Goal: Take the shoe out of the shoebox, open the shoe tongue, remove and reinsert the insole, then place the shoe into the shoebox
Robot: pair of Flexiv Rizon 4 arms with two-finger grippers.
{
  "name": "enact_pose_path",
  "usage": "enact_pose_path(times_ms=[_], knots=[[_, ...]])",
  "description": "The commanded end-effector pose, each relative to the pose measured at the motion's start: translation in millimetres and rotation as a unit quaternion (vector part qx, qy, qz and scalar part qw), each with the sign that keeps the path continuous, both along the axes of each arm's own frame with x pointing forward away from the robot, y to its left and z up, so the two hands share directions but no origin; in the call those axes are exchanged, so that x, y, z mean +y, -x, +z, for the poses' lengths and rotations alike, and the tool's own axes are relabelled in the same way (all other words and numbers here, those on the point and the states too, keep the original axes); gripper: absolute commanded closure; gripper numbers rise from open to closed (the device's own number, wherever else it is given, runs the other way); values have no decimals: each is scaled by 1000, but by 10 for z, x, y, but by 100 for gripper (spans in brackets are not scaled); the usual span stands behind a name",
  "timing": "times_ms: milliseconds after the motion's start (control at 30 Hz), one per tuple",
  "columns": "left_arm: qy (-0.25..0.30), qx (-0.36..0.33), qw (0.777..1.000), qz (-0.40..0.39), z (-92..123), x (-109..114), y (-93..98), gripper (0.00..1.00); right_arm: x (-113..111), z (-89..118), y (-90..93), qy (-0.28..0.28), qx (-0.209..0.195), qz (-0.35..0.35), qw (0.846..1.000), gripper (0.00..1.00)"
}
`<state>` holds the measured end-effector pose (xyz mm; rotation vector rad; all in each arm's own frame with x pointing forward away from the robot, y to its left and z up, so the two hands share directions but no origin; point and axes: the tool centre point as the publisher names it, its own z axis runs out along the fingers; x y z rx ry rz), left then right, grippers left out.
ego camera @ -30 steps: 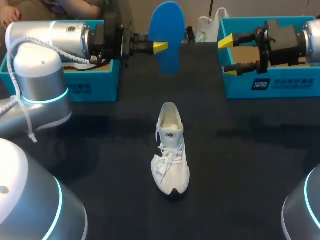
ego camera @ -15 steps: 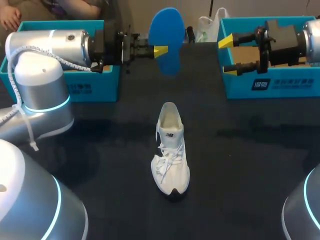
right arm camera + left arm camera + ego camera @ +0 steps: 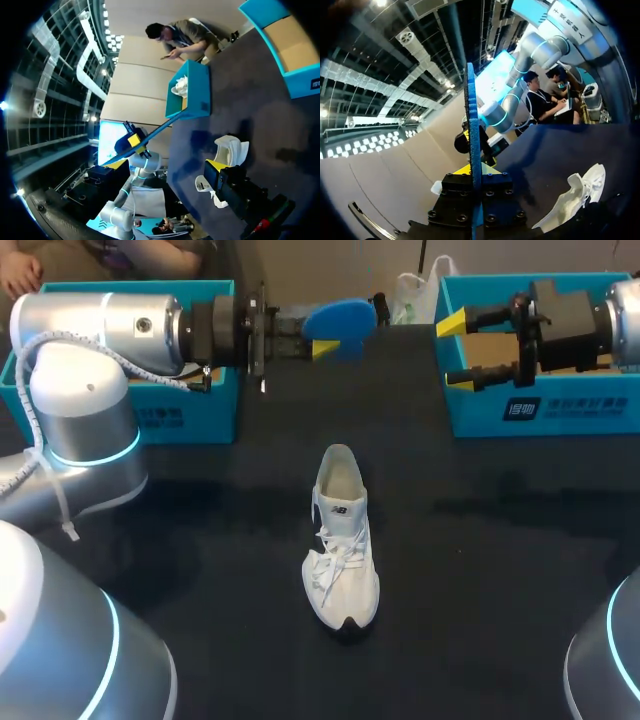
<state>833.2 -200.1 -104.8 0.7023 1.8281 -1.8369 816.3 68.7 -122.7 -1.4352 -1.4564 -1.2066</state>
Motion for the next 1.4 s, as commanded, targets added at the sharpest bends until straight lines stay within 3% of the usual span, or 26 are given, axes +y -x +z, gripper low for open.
enact_pose_path(times_ms=[33, 133, 200, 267, 333, 400, 600, 800, 933, 1100, 1400], knots=[[-25, -268, 963, -26, -57, 18, -23, 100, 14, -3, -4, 0, 0, 0, 1000, 0], [-28, -335, 942, -22, -76, 20, -42, 100, 14, -3, -4, 0, 0, 0, 1000, 0], [-34, -404, 914, -17, -75, 30, -62, 100, 14, -3, -4, 0, 0, 0, 1000, 0], [-35, -429, 903, -10, -69, 35, -85, 100, 14, -3, -4, 0, 0, 0, 1000, 0], [-47, -494, 868, -12, -84, 37, -106, 100, 14, -3, -4, 0, 0, 0, 1000, 0], [-51, -516, 855, -8, -102, 41, -126, 100, 14, -3, -4, 0, 0, 0, 1000, 0], [-68, -623, 779, -14, -185, 62, -177, 100, 14, -3, -4, 0, 0, 0, 1000, 0], [-68, -650, 757, -11, -199, 48, -186, 100, 14, -3, -4, 0, 0, 0, 1000, 0], [-65, -650, 757, -7, -206, 35, -207, 100, 14, -3, -4, 0, 0, 0, 1000, 0], [-60, -636, 769, 0, -222, 13, -229, 100, 53, -6, 7, -5, -2, -1, 1000, 0], [-47, -609, 792, 5, -224, -74, -194, 100, 339, -58, 66, -24, -22, 4, 999, 0]])
